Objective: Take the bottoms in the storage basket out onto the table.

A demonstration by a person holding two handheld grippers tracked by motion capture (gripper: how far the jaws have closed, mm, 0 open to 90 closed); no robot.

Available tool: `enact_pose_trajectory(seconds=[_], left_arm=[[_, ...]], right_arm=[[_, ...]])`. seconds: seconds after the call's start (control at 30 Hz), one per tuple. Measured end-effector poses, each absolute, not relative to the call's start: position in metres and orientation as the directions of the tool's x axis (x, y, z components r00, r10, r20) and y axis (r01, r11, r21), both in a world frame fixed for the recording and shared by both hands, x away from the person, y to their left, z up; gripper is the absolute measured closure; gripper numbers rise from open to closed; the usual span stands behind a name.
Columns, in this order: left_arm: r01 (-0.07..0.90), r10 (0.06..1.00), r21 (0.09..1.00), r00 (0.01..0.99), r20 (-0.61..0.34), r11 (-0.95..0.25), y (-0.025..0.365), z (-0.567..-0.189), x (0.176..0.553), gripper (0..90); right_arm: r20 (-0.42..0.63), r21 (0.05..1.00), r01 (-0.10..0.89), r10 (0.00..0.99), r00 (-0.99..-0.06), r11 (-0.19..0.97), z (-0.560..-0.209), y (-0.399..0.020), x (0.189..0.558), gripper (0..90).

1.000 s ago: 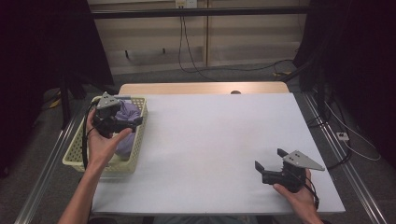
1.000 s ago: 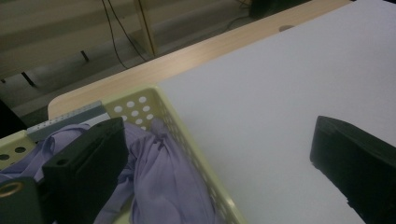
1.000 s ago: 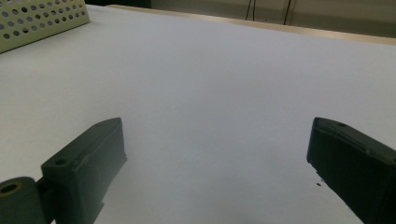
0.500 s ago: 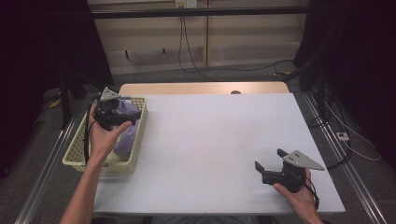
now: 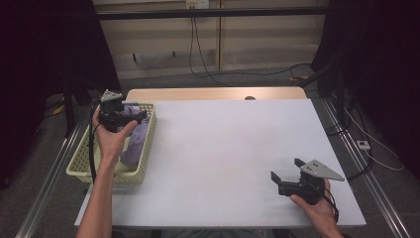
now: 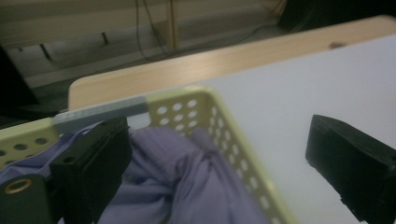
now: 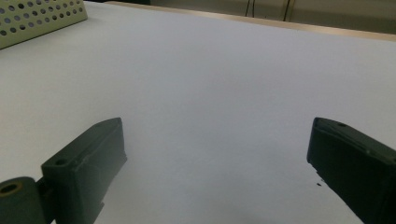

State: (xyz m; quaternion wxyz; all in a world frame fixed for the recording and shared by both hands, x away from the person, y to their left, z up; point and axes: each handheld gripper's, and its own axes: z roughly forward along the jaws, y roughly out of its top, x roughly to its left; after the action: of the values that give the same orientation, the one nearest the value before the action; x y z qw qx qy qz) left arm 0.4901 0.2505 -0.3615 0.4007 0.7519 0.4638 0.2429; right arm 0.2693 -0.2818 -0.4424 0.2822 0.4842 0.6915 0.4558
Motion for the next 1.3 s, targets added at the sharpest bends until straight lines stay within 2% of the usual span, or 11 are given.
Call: enact_pose_trajectory(seconds=[0.2,0.27,0.5,0.73,0.87,0.97,1.07,1.3], left_arm=[[0.551,0.902,0.794,0.432,-0.008,-0.256,0.259,-0.373,0.495,6.1],[0.581,0.898,0.774,0.438,-0.038,-0.251,0.26,-0.377,0.497,5.5],[0.627,0.904,0.736,0.424,-0.049,-0.254,0.262,-0.391,0.502,10.6],[0.67,0.897,0.671,0.442,-0.019,-0.317,0.257,-0.402,0.506,10.0],[0.694,0.894,0.64,0.448,-0.024,-0.33,0.256,-0.406,0.508,10.5],[0.719,0.887,0.615,0.456,-0.065,-0.324,0.256,-0.411,0.509,10.9],[0.731,0.886,0.592,0.46,-0.057,-0.341,0.256,-0.414,0.511,10.0],[0.771,0.885,0.508,0.464,-0.037,-0.384,0.251,-0.424,0.512,13.6]], right_arm=[[0.051,0.904,0.411,0.926,-0.375,0.116,-0.442,-0.282,0.268,4.4],[0.049,0.905,0.409,0.925,-0.378,0.119,-0.442,-0.282,0.268,4.5],[0.054,0.903,0.413,0.924,-0.379,0.117,-0.442,-0.282,0.268,4.4],[0.057,0.901,0.416,0.922,-0.383,0.118,-0.442,-0.281,0.268,4.4],[0.054,0.901,0.416,0.921,-0.385,0.121,-0.443,-0.282,0.268,4.4],[0.056,0.9,0.42,0.921,-0.385,0.12,-0.443,-0.281,0.269,4.4],[0.054,0.898,0.421,0.92,-0.388,0.125,-0.443,-0.281,0.269,4.4],[0.055,0.898,0.422,0.92,-0.388,0.125,-0.443,-0.281,0.269,4.4]])
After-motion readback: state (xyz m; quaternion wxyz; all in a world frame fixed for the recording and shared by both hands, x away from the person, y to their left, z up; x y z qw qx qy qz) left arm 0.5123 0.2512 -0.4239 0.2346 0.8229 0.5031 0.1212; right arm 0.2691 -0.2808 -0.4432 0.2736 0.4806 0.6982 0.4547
